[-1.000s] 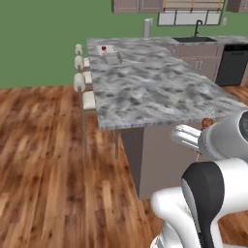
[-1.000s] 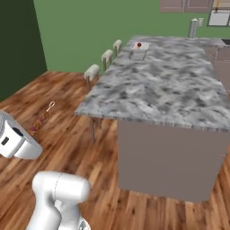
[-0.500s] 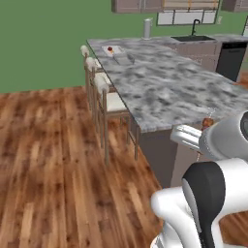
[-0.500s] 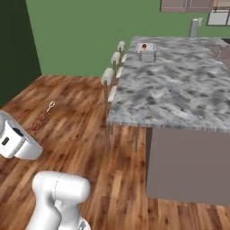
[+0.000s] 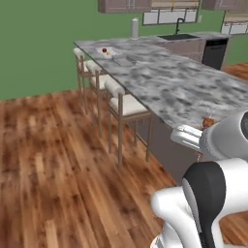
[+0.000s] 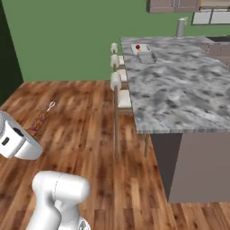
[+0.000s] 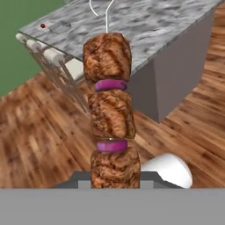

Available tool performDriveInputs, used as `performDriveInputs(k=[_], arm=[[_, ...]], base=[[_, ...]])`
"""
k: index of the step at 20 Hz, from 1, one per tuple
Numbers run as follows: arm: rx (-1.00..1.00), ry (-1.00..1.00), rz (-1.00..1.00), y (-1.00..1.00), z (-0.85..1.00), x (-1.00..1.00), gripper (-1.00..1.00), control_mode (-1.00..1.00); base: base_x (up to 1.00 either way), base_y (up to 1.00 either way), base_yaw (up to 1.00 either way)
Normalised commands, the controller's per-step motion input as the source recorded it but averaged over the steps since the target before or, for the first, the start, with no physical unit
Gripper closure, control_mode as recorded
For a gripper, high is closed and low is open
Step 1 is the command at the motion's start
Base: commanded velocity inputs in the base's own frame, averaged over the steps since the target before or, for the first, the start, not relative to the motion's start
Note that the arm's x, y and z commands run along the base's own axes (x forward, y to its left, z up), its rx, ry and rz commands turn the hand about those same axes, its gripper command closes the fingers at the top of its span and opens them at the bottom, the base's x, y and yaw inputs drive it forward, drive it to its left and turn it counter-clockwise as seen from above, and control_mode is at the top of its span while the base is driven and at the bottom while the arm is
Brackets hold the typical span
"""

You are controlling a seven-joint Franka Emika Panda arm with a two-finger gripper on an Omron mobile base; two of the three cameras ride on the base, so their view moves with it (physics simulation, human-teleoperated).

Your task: Place the cold items (carrot and tomato) from the fridge in one tupperware on the dining counter. Place the warm items (kebab skewer and hot dog) in the stove area in another tupperware.

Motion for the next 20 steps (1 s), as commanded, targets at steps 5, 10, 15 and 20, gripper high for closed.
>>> performDriveInputs(k=[5, 10, 15, 20], arm=[[0.00, 0.00, 0.00, 0.00, 0.00, 0.00, 1.00, 1.00], [0.00, 0.00, 0.00, 0.00, 0.00, 0.00, 1.00, 1.00], [0.00, 0.00, 0.00, 0.00, 0.00, 0.00, 1.00, 1.00], [0.00, 0.00, 0.00, 0.00, 0.00, 0.00, 1.00, 1.00]], base=[[0.48, 1.00, -0.38], [0.53, 0.97, -0.42], [0.53, 0.98, -0.42], [0.54, 1.00, -0.38]])
